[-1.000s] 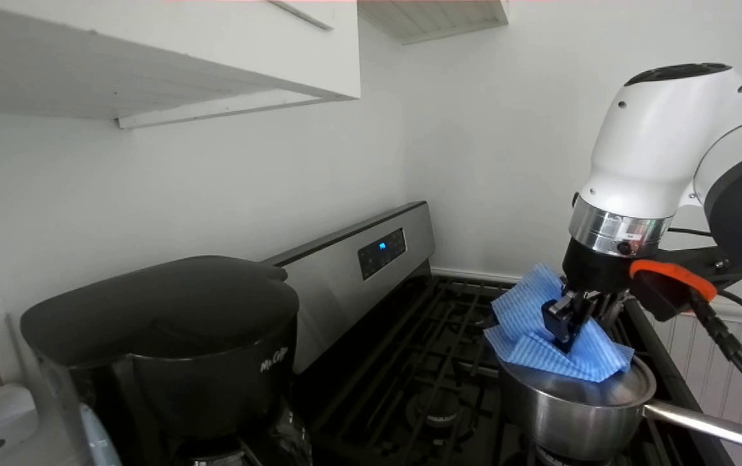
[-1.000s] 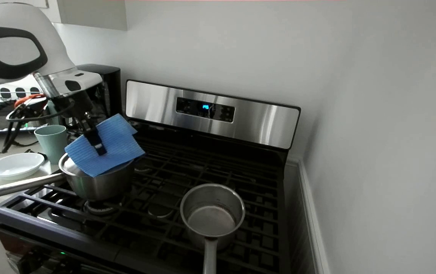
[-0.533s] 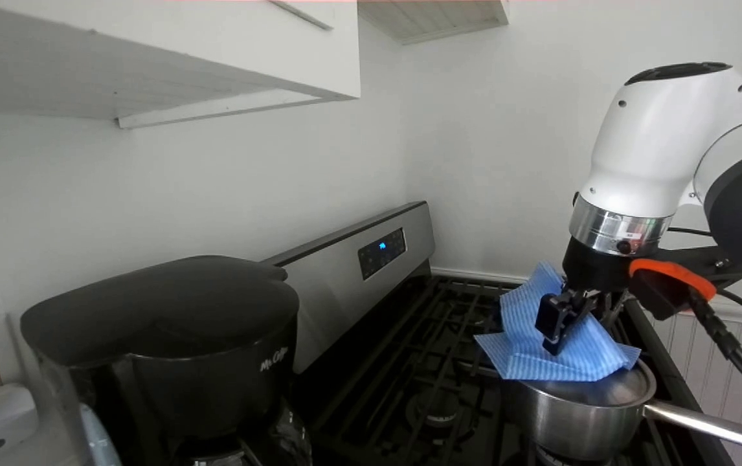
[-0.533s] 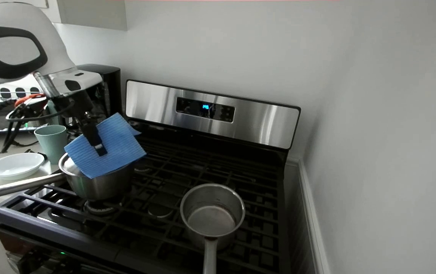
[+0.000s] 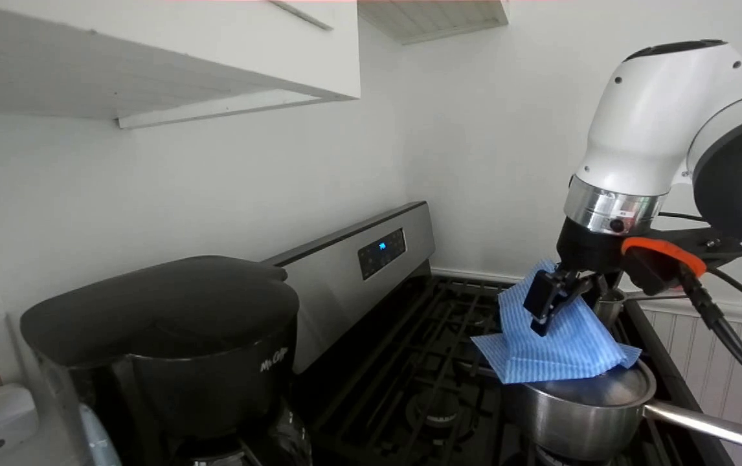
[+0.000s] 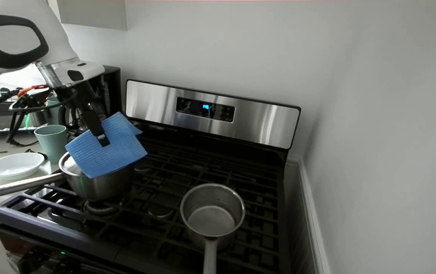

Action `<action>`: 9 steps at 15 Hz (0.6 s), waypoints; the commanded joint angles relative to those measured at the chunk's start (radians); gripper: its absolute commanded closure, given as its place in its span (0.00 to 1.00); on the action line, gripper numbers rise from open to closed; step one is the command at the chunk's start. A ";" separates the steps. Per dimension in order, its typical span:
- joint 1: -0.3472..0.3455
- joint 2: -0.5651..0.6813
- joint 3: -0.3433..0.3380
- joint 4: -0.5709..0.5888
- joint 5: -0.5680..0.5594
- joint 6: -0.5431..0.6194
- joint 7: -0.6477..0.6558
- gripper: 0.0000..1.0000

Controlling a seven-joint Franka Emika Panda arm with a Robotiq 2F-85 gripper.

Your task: Pick up the silver pot lid with the blue cloth and put it on the silver pot on the bottom left side of the stove

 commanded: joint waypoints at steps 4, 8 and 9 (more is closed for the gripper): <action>0.025 -0.074 -0.027 0.104 0.124 -0.217 -0.164 0.00; 0.027 -0.113 -0.036 0.183 0.130 -0.376 -0.217 0.00; 0.029 -0.118 -0.038 0.203 0.132 -0.417 -0.225 0.00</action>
